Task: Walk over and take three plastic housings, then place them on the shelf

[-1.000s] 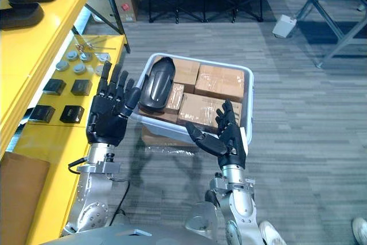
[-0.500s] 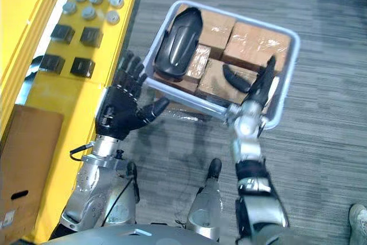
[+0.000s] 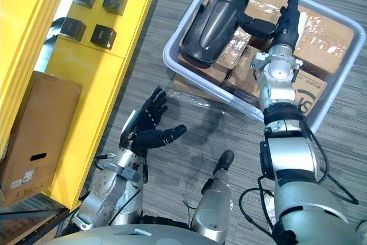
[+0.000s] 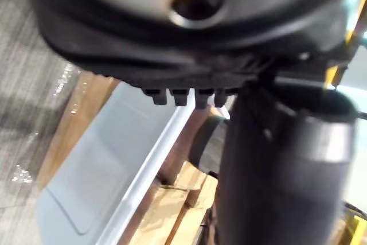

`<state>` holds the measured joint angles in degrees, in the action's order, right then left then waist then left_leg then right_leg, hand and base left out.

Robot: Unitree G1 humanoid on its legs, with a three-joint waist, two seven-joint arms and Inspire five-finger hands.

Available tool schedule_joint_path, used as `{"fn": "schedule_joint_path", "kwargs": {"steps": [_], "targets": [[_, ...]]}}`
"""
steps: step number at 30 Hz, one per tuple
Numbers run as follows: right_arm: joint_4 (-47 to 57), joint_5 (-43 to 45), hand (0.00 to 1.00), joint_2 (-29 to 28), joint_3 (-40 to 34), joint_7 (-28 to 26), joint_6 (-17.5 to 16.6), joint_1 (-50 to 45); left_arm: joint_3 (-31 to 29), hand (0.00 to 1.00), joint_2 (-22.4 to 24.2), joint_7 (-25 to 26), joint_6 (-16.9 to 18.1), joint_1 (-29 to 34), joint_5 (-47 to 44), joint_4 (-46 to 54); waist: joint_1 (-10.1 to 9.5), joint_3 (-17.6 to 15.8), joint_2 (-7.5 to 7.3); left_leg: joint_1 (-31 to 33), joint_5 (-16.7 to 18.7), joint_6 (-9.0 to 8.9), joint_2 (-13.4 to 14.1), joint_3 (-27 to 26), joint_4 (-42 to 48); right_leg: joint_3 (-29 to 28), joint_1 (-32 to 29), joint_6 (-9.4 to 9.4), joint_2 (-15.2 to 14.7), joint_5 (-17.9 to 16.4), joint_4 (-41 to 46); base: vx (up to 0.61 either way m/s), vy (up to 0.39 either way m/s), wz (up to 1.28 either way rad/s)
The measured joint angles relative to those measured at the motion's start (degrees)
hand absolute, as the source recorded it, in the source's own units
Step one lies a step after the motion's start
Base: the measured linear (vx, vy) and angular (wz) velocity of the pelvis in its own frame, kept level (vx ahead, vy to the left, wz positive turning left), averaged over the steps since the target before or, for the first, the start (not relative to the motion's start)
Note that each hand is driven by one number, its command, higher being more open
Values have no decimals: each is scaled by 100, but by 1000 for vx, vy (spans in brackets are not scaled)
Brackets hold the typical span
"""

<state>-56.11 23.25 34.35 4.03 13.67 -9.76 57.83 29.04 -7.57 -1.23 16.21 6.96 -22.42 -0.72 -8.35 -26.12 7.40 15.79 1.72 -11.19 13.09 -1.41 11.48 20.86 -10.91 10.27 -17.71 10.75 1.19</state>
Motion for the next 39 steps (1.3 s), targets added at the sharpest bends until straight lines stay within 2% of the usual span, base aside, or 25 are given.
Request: {"fn": "schedule_joint_path", "kwargs": {"steps": [3, 6, 7, 11, 13, 15, 16, 17, 24, 27, 30, 34, 36, 39], "targets": [[-275, -132, 100, 60, 219, -73, 437, 230, 172, 100, 57, 51, 4, -28, 0, -310, -60, -70, 57, 5, -30, 5, -56, 49, -20, 76, -26, -26, -75, -25, 119, -34, 3, 8], [-447, -416, 100, 209, 477, -82, 680, 507, 198, 100, 83, 118, 24, -38, -1, -344, -118, -212, 67, 91, -125, 11, -87, 109, -80, 114, -166, -30, -133, -80, 296, -77, -12, 9], [-486, -537, 0, 273, 567, -87, 888, 650, 198, 100, 81, 164, 29, -39, 0, -368, -139, -222, 65, 128, -157, 9, -88, 122, -87, 116, -216, -28, -135, -83, 323, -87, -25, 8], [-505, -1387, 0, 423, 784, -74, 1667, 754, 213, 100, 80, 262, 29, -33, 2, -440, -168, -222, 65, 132, -235, -2, -88, 206, -109, 152, -242, -40, -161, -192, 513, -79, -36, 9], [-503, -1619, 0, 423, 805, -87, 1902, 818, 211, 100, 70, 266, 29, -33, 3, -440, -165, -223, 65, 117, -274, -6, -87, 208, -146, 153, -249, -42, -167, -202, 542, -50, -21, 4], [-504, -1984, 0, 487, 939, -276, 2384, 983, 207, 100, 46, 265, 30, -31, 3, -439, -176, -224, 63, 41, -388, -7, -87, 207, -307, 153, -247, -55, -166, -218, 552, -60, -33, 2], [-504, -2094, 0, 493, 1000, -339, 2496, 1016, 207, 100, 46, 265, 30, -31, 4, -440, -179, -225, 61, 21, -414, -13, -87, 205, -344, 152, -247, -68, -165, -227, 551, -62, -46, 0], [-525, -2290, 0, 493, 1050, -453, 2802, 1067, 207, 100, 41, 265, 30, -31, 23, -436, -182, -227, 58, -48, -504, -8, -87, 188, -479, 143, -244, -71, -165, -229, 552, -49, -39, 1], [-958, -3140, 0, 496, 1094, -612, 3522, 1105, 157, 100, -28, 387, 28, 40, 13, -408, -228, -227, 32, -338, -870, -20, -87, 172, -1081, 160, -198, -88, -161, -239, 551, -30, -36, 4], [-938, -3136, 0, 499, 1019, -458, 3545, 1122, -6, 100, -89, 529, 26, 79, 25, -350, -208, -225, 28, -459, -1011, -8, -87, 148, -1305, 149, -189, -88, -161, -239, 554, -24, -33, 0], [-946, -3128, 0, 518, 1005, -260, 3714, 1116, -375, 100, -96, 637, 28, 214, -27, -94, -170, -224, 20, -537, -1137, -7, -87, 144, -1502, 152, -190, -87, -162, -239, 554, -28, -32, 3], [-946, -3117, 0, 615, 935, 9, 3661, 1060, -898, 100, -208, 725, 37, 258, -48, 173, -114, -226, 10, -610, -1213, -8, -87, 122, -1619, 121, -196, -83, -165, -241, 575, -9, -13, -1], [-946, -3115, 0, 620, 894, 144, 3546, 1029, -1001, 100, -232, 711, 94, 261, -150, 213, -90, -227, 6, -627, -1213, -8, -87, 100, -1619, 100, -197, -82, -165, -241, 577, -7, -23, -6], [-939, -3118, 0, 646, 879, 501, 3105, 855, -1069, 100, -254, 520, 157, 257, -201, 481, -65, -228, 2, -630, -1214, -7, -87, 96, -1620, 93, -201, -80, -164, -242, 580, -2, -10, -1]]}}
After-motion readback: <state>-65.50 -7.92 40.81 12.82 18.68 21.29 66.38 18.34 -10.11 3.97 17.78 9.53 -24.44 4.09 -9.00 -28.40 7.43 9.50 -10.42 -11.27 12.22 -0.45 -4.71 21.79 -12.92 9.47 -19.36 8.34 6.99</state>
